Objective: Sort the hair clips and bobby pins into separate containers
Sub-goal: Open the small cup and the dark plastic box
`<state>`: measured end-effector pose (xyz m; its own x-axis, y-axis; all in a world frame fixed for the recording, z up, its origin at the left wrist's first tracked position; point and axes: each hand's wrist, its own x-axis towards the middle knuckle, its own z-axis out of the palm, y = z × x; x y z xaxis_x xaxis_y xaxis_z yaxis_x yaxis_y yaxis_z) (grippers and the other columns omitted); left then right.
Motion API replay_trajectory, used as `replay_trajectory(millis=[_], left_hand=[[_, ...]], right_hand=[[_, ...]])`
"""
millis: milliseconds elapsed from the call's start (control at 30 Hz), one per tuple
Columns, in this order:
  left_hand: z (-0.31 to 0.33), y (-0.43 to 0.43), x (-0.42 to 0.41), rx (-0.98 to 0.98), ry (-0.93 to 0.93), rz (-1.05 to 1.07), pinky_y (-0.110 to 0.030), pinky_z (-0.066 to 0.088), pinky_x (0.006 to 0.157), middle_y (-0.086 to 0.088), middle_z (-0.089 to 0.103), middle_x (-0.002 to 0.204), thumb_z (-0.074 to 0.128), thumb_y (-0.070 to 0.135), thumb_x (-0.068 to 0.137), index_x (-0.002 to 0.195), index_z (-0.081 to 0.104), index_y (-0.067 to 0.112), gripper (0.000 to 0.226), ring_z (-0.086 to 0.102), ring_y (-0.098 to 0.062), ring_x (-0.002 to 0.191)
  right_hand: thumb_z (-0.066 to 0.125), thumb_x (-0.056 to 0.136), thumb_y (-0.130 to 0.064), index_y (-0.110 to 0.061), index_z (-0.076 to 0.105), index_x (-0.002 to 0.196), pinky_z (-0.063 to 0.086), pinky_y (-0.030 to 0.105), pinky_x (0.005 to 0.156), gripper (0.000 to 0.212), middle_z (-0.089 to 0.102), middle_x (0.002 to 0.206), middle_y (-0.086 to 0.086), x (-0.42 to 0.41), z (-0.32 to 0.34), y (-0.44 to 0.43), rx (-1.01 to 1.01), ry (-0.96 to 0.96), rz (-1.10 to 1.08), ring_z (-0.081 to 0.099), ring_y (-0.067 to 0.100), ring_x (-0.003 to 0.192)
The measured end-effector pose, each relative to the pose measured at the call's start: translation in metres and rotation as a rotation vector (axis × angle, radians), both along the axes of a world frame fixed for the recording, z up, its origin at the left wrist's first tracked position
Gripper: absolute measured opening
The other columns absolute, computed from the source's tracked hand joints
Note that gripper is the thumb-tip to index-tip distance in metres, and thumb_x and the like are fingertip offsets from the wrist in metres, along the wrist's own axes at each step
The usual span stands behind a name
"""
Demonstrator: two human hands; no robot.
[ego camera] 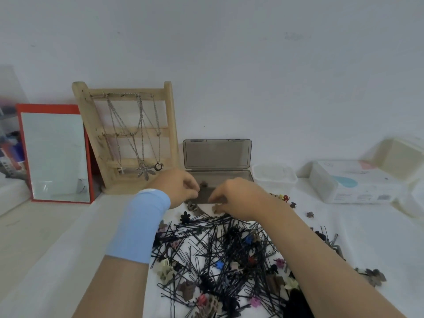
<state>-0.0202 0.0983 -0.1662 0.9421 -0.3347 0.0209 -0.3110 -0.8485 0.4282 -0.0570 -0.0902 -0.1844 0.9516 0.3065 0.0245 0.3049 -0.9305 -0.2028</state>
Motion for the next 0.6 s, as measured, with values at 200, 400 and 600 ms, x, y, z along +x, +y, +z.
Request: replay_trajectory(millis=[200, 400, 600], left_hand=[[-0.005, -0.010, -0.011, 0.205, 0.150, -0.123, -0.022, 0.043, 0.087, 0.015, 0.066, 0.124, 0.067, 0.021, 0.090, 0.127, 0.065, 0.035, 0.039, 0.060, -0.005, 0.103], [-0.017, -0.024, -0.009, 0.322, 0.123, -0.147, -0.026, 0.049, 0.090, 0.006, 0.068, 0.121, 0.069, 0.015, 0.088, 0.114, 0.073, 0.028, 0.029, 0.064, -0.017, 0.103], [-0.005, -0.017, -0.010, 0.070, 0.135, -0.152, -0.018, 0.050, 0.068, 0.011, 0.074, 0.085, 0.069, 0.018, 0.088, 0.093, 0.076, 0.024, 0.011, 0.069, -0.004, 0.074]], right_hand=[[0.063, 0.093, -0.023, -0.028, 0.068, 0.124, 0.054, 0.035, 0.089, 0.031, 0.070, 0.114, -0.003, 0.001, -0.005, 0.004, -0.096, 0.042, -0.039, 0.064, 0.018, 0.101], [0.069, 0.090, -0.030, -0.026, 0.073, 0.107, 0.053, 0.030, 0.083, 0.017, 0.068, 0.109, -0.005, -0.004, -0.002, -0.008, -0.124, 0.073, -0.084, 0.062, 0.015, 0.092], [0.065, 0.093, -0.037, -0.024, 0.077, 0.093, 0.057, 0.029, 0.065, 0.018, 0.071, 0.081, -0.006, -0.007, 0.018, -0.023, 0.131, 0.019, -0.098, 0.058, 0.003, 0.053]])
